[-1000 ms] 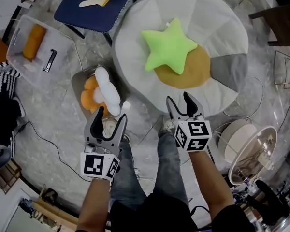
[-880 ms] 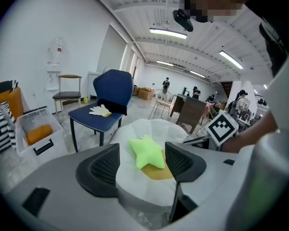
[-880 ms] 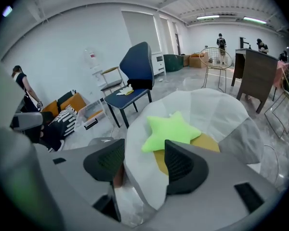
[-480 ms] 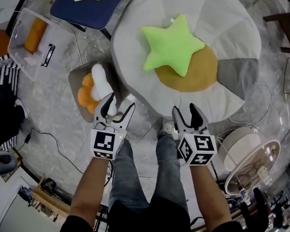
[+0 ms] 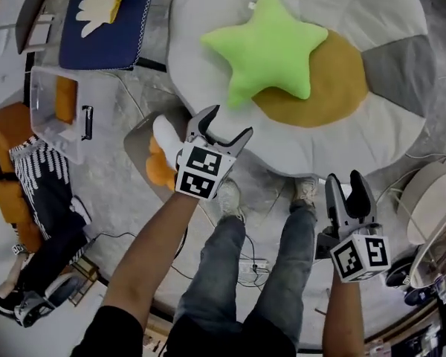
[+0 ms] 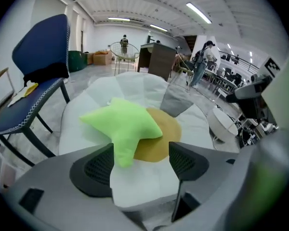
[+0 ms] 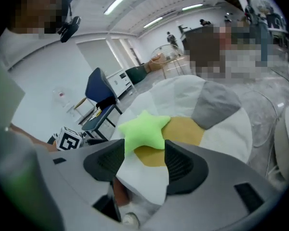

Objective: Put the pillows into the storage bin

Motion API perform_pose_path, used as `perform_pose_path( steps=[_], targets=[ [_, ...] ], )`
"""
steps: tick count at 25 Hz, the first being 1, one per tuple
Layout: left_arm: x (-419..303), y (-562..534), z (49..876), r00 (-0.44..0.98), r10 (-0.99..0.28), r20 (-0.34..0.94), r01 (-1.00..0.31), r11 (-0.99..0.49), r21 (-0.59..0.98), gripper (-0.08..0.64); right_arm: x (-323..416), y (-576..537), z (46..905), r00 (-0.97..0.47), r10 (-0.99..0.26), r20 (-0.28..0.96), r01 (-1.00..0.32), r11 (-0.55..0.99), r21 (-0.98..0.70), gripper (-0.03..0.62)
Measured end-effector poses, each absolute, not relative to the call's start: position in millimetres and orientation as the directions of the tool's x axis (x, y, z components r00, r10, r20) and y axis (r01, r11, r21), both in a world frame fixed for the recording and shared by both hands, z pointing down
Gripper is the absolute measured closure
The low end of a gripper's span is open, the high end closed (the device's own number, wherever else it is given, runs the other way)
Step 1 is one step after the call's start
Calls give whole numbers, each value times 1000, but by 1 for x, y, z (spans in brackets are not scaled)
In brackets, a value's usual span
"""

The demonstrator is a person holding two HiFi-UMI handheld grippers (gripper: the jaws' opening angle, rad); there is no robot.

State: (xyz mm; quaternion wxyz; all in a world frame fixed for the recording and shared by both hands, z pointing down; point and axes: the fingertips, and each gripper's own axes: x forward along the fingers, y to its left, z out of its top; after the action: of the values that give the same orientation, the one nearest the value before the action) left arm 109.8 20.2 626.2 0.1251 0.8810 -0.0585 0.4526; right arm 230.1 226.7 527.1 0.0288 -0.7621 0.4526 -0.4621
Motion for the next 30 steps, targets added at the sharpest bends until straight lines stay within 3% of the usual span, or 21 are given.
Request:
perform_pose_path(
  steps=[5,8,15,23,27,29,30],
  targets=[
    [123,4,674,476,21,879,-119,-989,89,178,205,273,544,216,-696,685,-561,-662,-496,318],
    [139,-4,697,437,-3,899,-130,-990,59,178,207,290,548,231,-690,685,-538,-678,-501,318],
    [150,-19,738,345,-40,938,-78,-997,-14,160,212,278,586,237,-676,698,-612,-661,-434,316],
    [151,-39,771,256,-171,951,-134,-981,-141,112,195,273,615,199,-678,707,-554,-673,-490,318],
    [148,-28,793,199,-111,974,-164,-983,-78,107,183,285,629,172,-665,727,-545,-679,-492,318],
    [142,-28,800,161,-94,982,-206,-977,-59,113,182,288,636,159,-642,750,-546,-690,-475,318],
    [143,-30,800,157,-91,983,-232,-971,-53,169,184,286,639,156,-632,759,-559,-690,-459,318]
  ],
)
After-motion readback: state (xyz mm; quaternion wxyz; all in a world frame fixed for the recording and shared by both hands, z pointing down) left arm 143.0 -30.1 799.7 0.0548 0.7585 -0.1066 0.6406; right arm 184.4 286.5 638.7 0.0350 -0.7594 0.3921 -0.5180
